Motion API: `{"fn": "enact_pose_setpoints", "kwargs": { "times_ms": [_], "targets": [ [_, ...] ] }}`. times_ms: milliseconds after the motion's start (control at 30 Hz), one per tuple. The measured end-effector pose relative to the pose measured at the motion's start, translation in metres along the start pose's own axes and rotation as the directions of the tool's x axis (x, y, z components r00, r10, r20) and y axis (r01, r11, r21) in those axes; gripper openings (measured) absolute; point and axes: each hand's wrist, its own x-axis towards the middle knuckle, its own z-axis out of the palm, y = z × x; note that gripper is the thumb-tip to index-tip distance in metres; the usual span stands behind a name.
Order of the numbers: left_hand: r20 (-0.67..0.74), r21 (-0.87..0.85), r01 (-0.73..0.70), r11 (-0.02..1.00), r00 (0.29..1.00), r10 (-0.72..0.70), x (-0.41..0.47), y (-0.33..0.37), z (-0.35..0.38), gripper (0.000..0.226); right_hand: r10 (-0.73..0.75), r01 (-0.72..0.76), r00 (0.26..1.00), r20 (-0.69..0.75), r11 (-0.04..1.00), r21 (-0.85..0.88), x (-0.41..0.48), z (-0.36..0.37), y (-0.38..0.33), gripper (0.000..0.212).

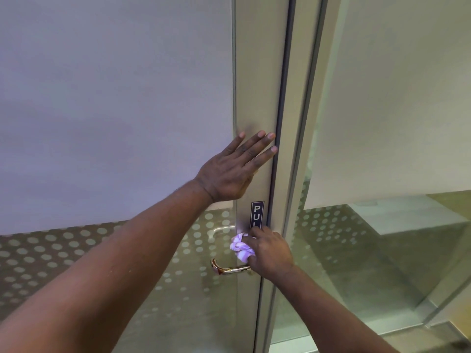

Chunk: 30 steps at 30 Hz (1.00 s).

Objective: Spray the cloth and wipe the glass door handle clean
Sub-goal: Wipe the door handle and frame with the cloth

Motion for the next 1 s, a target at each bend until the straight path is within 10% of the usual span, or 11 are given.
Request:
{"fn": "enact_pose_setpoints", "kwargs": {
  "times_ms": [600, 1000],
  "targets": [
    [0.022, -0.041, -0.004, 0.999, 1.0, 0.005, -0.001, 0.0, -0.003, 0.054, 0.355, -0.362, 0.931, 0.091, 0.851, 0.38, -0.03, 0.017, -0.025, 0.054],
    [0.009, -0.054, -0.016, 0.998, 1.0, 0.016, -0.001, -0.001, -0.005, 0.055, 0.367, -0.354, 0.927, 0.08, 0.781, 0.515, -0.034, 0.023, -0.064, 0.05]
  ]
}}
